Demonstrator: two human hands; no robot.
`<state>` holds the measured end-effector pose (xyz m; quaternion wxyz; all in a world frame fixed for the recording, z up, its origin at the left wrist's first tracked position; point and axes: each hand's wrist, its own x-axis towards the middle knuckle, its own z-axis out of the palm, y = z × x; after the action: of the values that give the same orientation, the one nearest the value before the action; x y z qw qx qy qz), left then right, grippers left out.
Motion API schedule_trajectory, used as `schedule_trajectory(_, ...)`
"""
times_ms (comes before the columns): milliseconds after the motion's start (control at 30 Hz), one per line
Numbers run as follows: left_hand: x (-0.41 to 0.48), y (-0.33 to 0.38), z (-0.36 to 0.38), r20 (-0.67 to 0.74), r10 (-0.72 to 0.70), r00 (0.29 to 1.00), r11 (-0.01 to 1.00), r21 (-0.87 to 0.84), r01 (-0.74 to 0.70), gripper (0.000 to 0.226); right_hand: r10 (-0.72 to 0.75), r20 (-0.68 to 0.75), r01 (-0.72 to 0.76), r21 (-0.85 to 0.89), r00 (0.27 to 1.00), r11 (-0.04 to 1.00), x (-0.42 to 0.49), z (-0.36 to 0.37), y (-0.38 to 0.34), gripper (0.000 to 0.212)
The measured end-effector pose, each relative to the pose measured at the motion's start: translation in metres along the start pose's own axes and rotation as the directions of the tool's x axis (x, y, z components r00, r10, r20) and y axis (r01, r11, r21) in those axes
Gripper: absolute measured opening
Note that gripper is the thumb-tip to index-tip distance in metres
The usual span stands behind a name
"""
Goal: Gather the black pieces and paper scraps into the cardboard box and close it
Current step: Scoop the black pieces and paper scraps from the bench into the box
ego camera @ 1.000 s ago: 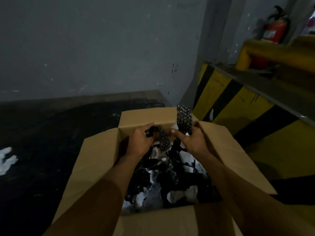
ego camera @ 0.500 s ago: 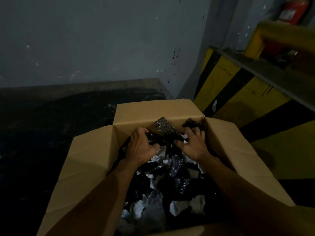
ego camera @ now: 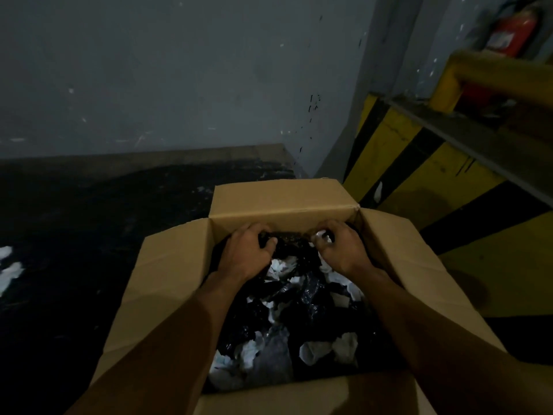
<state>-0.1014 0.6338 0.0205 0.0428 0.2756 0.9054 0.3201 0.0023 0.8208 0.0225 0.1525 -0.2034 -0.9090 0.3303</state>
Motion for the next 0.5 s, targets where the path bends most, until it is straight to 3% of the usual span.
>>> schedule_trajectory(167,-0.015,0.014,-0.017,-0.104,0.068,0.992,0.998,0.007,-0.068,0.042,-0.010,-0.078,0.011,0.019,0.997,1.000,-0.010,-0.019,-0.017,0.029)
schedule_trajectory(500,-0.071,0.045,-0.063,-0.245,0.105,0.964,0.994,0.051,-0.095,0.049,-0.096,-0.146,0.099,0.017,0.985,0.995,-0.054,-0.054,-0.053,0.040)
